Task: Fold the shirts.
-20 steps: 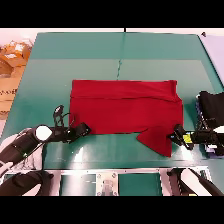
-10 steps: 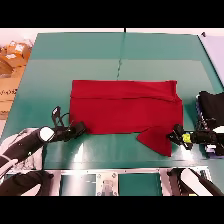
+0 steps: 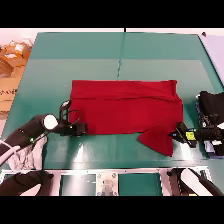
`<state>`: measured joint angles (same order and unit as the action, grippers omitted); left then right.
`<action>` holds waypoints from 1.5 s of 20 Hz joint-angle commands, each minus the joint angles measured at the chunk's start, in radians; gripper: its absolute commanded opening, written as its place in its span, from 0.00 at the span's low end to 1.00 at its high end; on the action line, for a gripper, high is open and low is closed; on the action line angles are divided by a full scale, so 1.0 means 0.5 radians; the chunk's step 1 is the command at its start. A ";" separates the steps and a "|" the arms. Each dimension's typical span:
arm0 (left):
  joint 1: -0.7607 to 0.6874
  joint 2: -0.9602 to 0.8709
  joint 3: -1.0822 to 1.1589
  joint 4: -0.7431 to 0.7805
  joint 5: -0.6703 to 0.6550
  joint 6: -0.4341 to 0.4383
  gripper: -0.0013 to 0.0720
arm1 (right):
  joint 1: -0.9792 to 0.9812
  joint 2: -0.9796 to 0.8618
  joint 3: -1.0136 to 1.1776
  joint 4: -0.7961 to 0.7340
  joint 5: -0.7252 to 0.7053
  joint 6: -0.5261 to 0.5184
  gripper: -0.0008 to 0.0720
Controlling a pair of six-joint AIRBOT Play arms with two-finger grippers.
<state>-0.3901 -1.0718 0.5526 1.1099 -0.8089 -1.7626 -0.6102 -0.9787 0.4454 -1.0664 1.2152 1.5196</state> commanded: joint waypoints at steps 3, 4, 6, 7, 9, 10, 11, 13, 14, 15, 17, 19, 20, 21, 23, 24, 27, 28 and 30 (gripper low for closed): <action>0.003 0.005 0.435 0.792 -0.906 -0.052 0.05 | 0.001 0.117 0.138 -0.347 0.326 0.214 0.03; 0.003 0.005 0.490 0.829 -0.964 -0.002 0.05 | 0.008 0.155 0.175 -0.388 0.386 0.246 0.03; 0.002 0.005 0.557 0.829 -0.983 0.076 0.05 | 0.056 0.208 0.283 -0.404 0.464 0.262 0.03; 0.002 0.005 0.593 0.817 -0.964 0.095 0.05 | 0.095 0.228 0.355 -0.369 0.491 0.260 0.03; 0.003 0.005 0.692 0.820 -0.872 0.143 0.05 | 0.185 0.234 0.513 -0.237 0.491 0.250 0.03; 0.003 0.002 0.741 0.821 -0.803 0.161 0.05 | 0.248 0.233 0.598 -0.185 0.451 0.251 0.03; 0.003 -0.020 0.796 0.820 -0.740 0.195 0.05 | 0.311 0.224 0.672 -0.167 0.381 0.253 0.03; 0.003 -0.127 0.937 0.845 -0.700 0.246 0.05 | 0.434 0.135 0.832 -0.105 0.203 0.253 0.03; 0.003 -0.214 1.034 0.909 -0.685 0.248 0.05 | 0.472 0.058 0.909 -0.063 0.125 0.253 0.03; 0.018 -0.306 1.137 0.974 -0.665 0.246 0.05 | 0.497 -0.050 1.005 -0.004 0.060 0.253 0.03; 0.124 -0.516 1.371 0.967 -0.639 0.257 0.05 | 0.542 -0.291 1.186 0.057 -0.041 0.247 0.03; 0.256 -0.732 1.569 0.909 -0.600 0.333 0.05 | 0.606 -0.569 1.353 0.079 -0.137 0.217 0.03; 0.304 -0.847 1.651 0.821 -0.558 0.421 0.05 | 0.642 -0.719 1.428 0.094 -0.193 0.179 0.03; 0.329 -0.954 1.714 0.735 -0.505 0.492 0.05 | 0.680 -0.852 1.490 0.093 -0.242 0.173 0.03; 0.330 -1.174 1.817 0.607 -0.381 0.648 0.05 | 0.752 -1.111 1.595 0.095 -0.382 0.144 0.03; 0.330 -1.276 1.864 0.505 -0.320 0.667 0.05 | 0.783 -1.230 1.646 0.094 -0.446 0.144 0.03; 0.331 -1.431 1.940 0.375 -0.160 0.661 0.06 | 0.800 -1.501 1.809 0.126 -0.517 0.144 0.03; 0.331 -1.434 1.945 0.378 -0.122 0.660 0.44 | 0.793 -1.557 1.866 0.123 -0.516 0.143 0.03; 0.332 -1.426 2.011 0.468 -0.153 0.624 0.89 | 0.748 -1.588 1.967 0.122 -0.504 0.085 0.22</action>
<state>-0.2272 -1.7512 1.5143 1.3441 -0.9184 -1.4532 -0.2253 -1.6997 1.3521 -1.0126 0.9890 1.5898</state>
